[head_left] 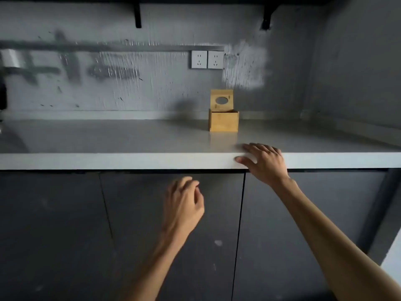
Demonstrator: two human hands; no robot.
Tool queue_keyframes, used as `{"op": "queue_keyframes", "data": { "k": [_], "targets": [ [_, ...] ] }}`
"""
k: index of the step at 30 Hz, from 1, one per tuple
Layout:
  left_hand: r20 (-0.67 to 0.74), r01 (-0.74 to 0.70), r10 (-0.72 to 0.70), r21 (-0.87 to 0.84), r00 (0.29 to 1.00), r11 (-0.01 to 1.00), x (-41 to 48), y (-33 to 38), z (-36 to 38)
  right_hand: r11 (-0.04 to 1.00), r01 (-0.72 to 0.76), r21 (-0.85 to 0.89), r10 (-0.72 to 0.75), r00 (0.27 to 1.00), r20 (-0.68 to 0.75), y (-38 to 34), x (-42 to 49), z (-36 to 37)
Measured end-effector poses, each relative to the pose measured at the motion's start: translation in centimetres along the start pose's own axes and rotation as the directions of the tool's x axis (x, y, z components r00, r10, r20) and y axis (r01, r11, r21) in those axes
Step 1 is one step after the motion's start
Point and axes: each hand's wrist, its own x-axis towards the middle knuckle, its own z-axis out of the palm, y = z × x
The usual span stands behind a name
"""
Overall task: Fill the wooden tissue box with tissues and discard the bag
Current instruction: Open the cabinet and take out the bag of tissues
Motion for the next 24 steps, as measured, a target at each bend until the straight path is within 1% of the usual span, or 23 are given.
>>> {"op": "queue_keyframes", "data": {
  "k": [1,3,4,5,7,10,12,14,16,17,18,19,20,21,22,24],
  "targets": [
    [0.106,-0.024,0.023,0.008,0.994,1.0,0.6,0.6,1.4,1.0,-0.002,0.005,0.002,1.0,0.015,0.0,0.0,-0.1],
    [0.258,-0.057,0.03,0.099,0.966,0.993,2.0,2.3,3.8,1.0,0.004,-0.006,-0.004,0.999,0.037,-0.1,0.3,-0.2],
    [0.336,-0.022,-0.014,0.105,0.942,0.994,2.7,3.5,4.6,1.0,-0.003,0.002,0.003,0.998,0.066,-0.2,0.4,-0.4],
    [0.366,0.013,-0.053,0.111,0.929,0.994,3.3,4.2,5.6,1.0,-0.01,0.012,0.009,0.996,0.088,-0.1,0.6,-0.4],
    [0.389,0.088,-0.125,0.113,0.913,0.99,3.6,4.6,7.3,1.0,-0.011,0.019,0.009,0.993,0.118,0.2,0.8,-0.5],
    [0.424,0.088,-0.15,0.162,0.893,0.983,3.6,5.3,7.7,0.999,-0.015,0.03,0.011,0.989,0.146,0.5,0.9,-1.0],
    [0.435,0.076,-0.137,0.154,0.89,0.985,3.2,5.6,6.9,1.0,-0.011,0.027,0.005,0.98,0.199,0.5,1.1,-1.2],
    [0.439,0.066,-0.105,0.105,0.892,0.992,1.7,5.8,5.2,0.998,-0.012,0.065,-0.006,0.962,0.273,0.6,1.1,-2.1],
    [0.397,0.053,-0.068,0.05,0.915,0.997,-0.8,5.8,2.5,0.99,0.018,0.138,-0.056,0.96,0.273,0.9,0.1,-3.0],
    [0.373,0.043,-0.041,0.003,0.927,0.999,-2.2,5.6,1.1,0.98,0.034,0.194,-0.082,0.966,0.244,0.8,-0.9,-3.4],
    [0.36,0.031,-0.012,-0.049,0.933,0.998,-3.6,5.3,-0.5,0.952,0.037,0.303,-0.106,0.971,0.215,0.2,-2.1,-3.6],
    [0.354,0.017,0.024,-0.11,0.935,0.994,-4.5,5.0,-2.0,0.883,0.028,0.468,-0.132,0.973,0.19,-0.6,-3.3,-3.9],
    [0.354,0.017,0.048,-0.177,0.934,0.984,-5.3,4.4,-3.7,0.76,0.012,0.65,-0.18,0.965,0.193,-2.1,-4.6,-4.0],
    [0.349,0.029,0.063,-0.251,0.935,0.967,-6.2,3.7,-5.3,0.627,-0.009,0.779,-0.255,0.943,0.216,-4.3,-5.8,-3.6],
    [0.338,0.048,0.072,-0.333,0.939,0.942,-7.2,3.0,-6.8,0.537,-0.02,0.843,-0.335,0.912,0.235,-6.5,-7.0,-3.1],
    [0.3,0.088,0.058,-0.452,0.952,0.888,-9.1,1.8,-9.7,0.436,-0.007,0.9,-0.473,0.849,0.236,-11.6,-8.5,-1.2]
  ]
}}
